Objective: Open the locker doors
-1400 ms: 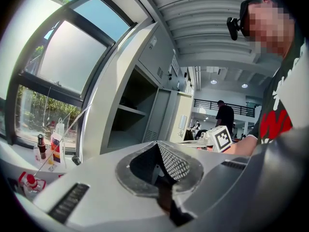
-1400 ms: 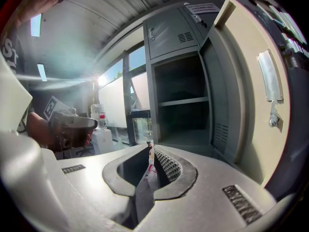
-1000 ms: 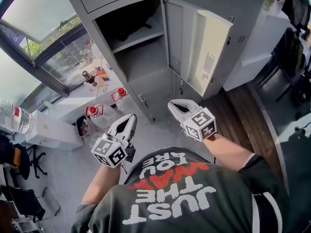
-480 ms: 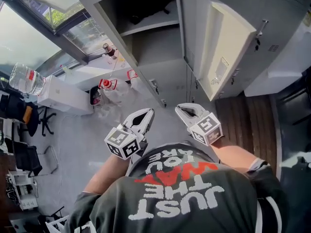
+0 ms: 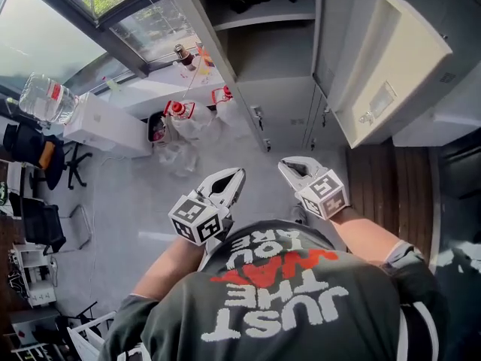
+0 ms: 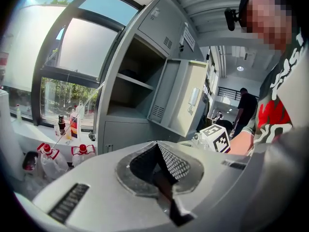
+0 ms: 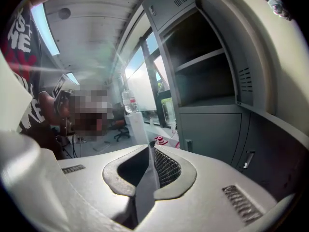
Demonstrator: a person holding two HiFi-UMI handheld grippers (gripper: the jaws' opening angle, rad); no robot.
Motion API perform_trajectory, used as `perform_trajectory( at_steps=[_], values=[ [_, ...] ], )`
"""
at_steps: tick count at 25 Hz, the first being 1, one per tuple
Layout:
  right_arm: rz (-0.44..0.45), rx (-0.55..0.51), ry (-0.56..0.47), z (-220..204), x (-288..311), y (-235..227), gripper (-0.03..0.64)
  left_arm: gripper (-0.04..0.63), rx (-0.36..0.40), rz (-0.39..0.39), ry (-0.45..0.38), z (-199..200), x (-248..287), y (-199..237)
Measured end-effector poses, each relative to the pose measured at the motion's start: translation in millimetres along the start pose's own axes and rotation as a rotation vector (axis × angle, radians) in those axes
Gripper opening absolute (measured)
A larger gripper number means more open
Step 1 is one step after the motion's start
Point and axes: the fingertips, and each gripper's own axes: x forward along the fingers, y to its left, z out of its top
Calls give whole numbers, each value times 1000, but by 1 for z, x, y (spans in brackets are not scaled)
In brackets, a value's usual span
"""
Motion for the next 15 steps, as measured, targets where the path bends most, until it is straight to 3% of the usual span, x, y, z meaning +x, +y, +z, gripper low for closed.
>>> perform_trajectory(
  at_steps=[5, 9, 15],
  values=[
    [-63, 7, 44, -5, 37, 36, 55, -3, -29, -36, -6, -23, -52, 36],
    [-105, 44, 73, -9, 68, 67, 55, -3, -11, -51, 4, -36, -100, 74],
    [-166, 91, 73, -12, 78, 47, 55, -3, -33, -10, 53, -48, -117, 115]
  ],
)
